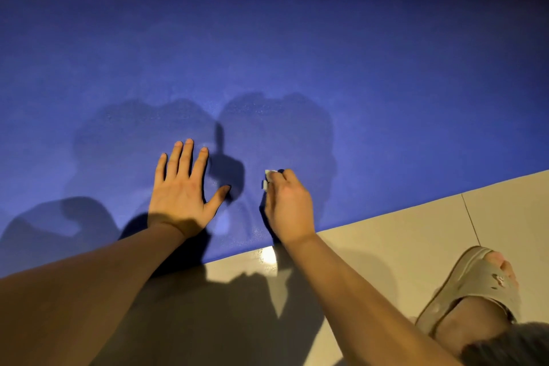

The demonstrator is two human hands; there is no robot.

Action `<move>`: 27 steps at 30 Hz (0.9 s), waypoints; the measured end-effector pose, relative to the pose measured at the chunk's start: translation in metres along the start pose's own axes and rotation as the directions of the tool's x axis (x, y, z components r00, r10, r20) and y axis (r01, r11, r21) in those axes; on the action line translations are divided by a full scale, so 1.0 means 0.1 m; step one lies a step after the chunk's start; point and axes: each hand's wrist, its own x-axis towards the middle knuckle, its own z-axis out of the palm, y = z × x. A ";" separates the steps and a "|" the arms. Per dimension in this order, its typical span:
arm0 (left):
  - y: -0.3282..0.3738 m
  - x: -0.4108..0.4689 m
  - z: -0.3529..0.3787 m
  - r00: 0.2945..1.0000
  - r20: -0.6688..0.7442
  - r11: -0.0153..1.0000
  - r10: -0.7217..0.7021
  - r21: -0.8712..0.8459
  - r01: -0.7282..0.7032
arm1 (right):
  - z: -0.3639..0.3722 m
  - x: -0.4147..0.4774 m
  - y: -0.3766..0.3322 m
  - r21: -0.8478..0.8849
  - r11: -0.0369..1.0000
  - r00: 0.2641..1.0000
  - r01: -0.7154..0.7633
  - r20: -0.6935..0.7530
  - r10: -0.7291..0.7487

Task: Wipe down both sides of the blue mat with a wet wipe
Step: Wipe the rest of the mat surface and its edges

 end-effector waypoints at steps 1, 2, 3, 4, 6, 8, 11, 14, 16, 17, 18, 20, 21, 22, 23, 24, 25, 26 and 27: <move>0.00 0.00 0.00 1.000 -0.002 1.000 -0.001 -0.003 0.001 | -0.06 0.02 0.07 -0.005 0.998 0.997 0.068 0.043 -0.068; 0.00 0.00 0.00 1.000 -0.003 1.000 -0.002 -0.006 0.002 | -0.12 0.05 0.18 -0.021 0.994 0.991 0.109 0.082 -0.107; 0.00 0.00 0.00 1.000 -0.005 1.000 -0.003 -0.005 0.003 | -0.20 0.10 0.32 -0.051 0.992 0.988 0.120 0.106 -0.114; 0.00 0.00 0.00 1.000 -0.006 1.000 -0.003 -0.002 0.003 | -0.28 0.14 0.48 -0.090 0.991 0.991 0.095 0.098 -0.086; 0.01 0.00 -0.01 1.000 -0.005 1.000 -0.003 0.005 0.003 | -0.46 0.23 0.81 -0.145 0.988 0.999 -0.052 0.007 0.053; 0.01 0.00 -0.01 1.000 -0.003 1.000 -0.004 0.009 0.004 | -0.59 0.30 1.02 -0.135 0.961 0.970 -0.240 -0.084 0.230; 0.00 0.01 0.00 1.000 0.003 1.000 -0.008 0.010 0.008 | -0.51 0.37 0.89 -0.111 0.913 0.914 -0.393 -0.161 0.374; 0.00 0.00 0.00 1.000 0.000 1.000 -0.012 0.005 0.012 | -0.24 0.34 0.36 -0.003 0.947 0.937 -0.321 -0.144 0.317; 0.00 0.00 0.00 1.000 0.000 1.000 -0.009 -0.005 0.009 | -0.05 0.27 0.04 0.042 0.979 0.979 -0.199 -0.041 0.200; 0.00 0.00 0.00 1.000 -0.002 1.000 -0.008 -0.009 0.008 | -0.01 0.25 -0.06 0.035 0.991 0.992 -0.127 0.017 0.126; 0.00 0.00 0.00 1.000 -0.004 1.000 -0.007 -0.012 0.007 | 0.01 0.25 -0.09 0.007 0.999 0.997 -0.052 0.060 0.052; 0.00 0.00 -0.01 1.000 -0.004 1.000 -0.007 -0.014 0.007 | -0.09 0.33 0.02 -0.071 0.997 0.994 0.036 0.101 -0.029; 0.00 0.00 -0.01 1.000 -0.005 1.000 -0.006 -0.014 0.006 | -0.18 0.38 0.14 -0.094 0.995 0.995 0.020 0.096 -0.011; 0.00 0.00 0.00 1.000 -0.006 1.000 -0.007 -0.012 0.007 | -0.26 0.43 0.30 -0.110 0.993 0.997 -0.030 0.064 0.037; 0.00 0.00 0.00 1.000 -0.007 1.000 -0.008 -0.011 0.007 | -0.36 0.49 0.50 -0.121 0.986 0.993 -0.113 0.018 0.116; 0.00 0.00 0.00 1.000 -0.006 1.000 -0.008 -0.010 0.008 | -0.46 0.53 0.69 -0.124 0.970 0.978 -0.209 -0.021 0.208; 0.00 0.00 0.01 1.000 -0.004 1.000 -0.007 -0.010 0.007 | -0.55 0.57 0.86 -0.120 0.947 0.955 -0.297 -0.059 0.292; 0.00 0.00 0.01 1.000 -0.004 1.000 -0.007 -0.010 0.007 | -0.60 0.60 0.98 -0.128 0.925 0.933 -0.359 -0.085 0.350; 0.00 0.00 0.02 1.000 -0.003 1.000 -0.008 -0.009 0.008 | -0.61 0.63 1.04 -0.135 0.906 0.915 -0.401 -0.104 0.390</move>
